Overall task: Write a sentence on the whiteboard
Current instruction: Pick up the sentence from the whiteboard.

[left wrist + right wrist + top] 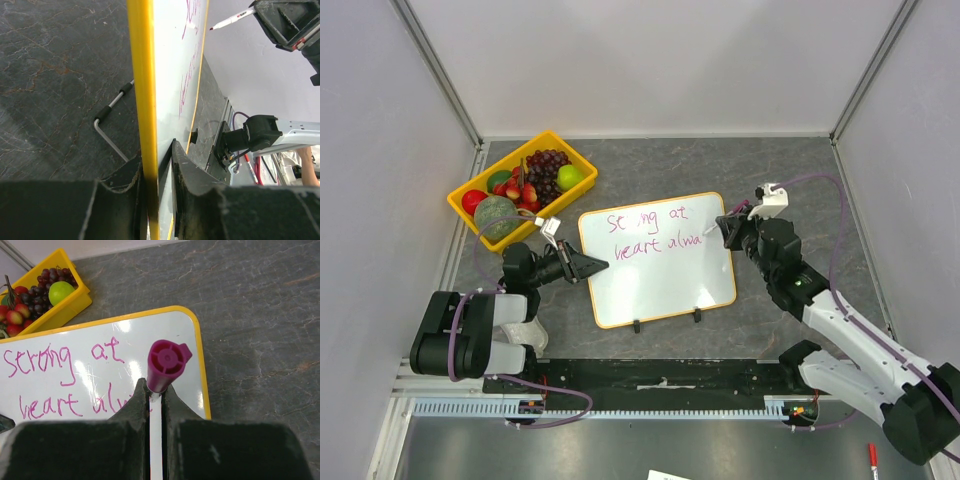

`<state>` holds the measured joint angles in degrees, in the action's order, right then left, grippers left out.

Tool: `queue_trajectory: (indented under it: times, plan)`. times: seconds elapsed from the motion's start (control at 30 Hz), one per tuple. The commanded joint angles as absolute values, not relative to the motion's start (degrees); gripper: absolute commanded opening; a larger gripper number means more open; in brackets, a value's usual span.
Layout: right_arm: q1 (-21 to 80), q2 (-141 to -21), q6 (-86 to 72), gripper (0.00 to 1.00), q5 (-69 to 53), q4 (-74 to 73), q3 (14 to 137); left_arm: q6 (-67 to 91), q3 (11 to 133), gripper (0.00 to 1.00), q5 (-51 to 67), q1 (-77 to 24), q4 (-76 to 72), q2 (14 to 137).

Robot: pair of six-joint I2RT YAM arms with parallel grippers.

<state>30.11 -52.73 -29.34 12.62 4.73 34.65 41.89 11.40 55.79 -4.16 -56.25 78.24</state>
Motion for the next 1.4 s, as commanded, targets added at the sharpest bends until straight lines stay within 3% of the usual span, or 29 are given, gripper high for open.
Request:
queue_trajectory:
  times: [0.0, 0.8, 1.37]
  plan:
    - [29.8, -52.1, -28.0, 0.00, 14.8, 5.7, 38.2, 37.3, 12.0, 0.02, 53.6, -4.4, -55.6, 79.0]
    - [29.3, -55.6, -28.5, 0.00, 13.9, 8.8, 35.5, 37.3, 12.0, 0.02, 53.6, -4.4, -55.6, 79.1]
    - [29.0, -51.7, -28.6, 0.00, 12.7, 6.2, 30.4, 37.3, 12.0, 0.02, 53.6, -4.4, -55.6, 79.1]
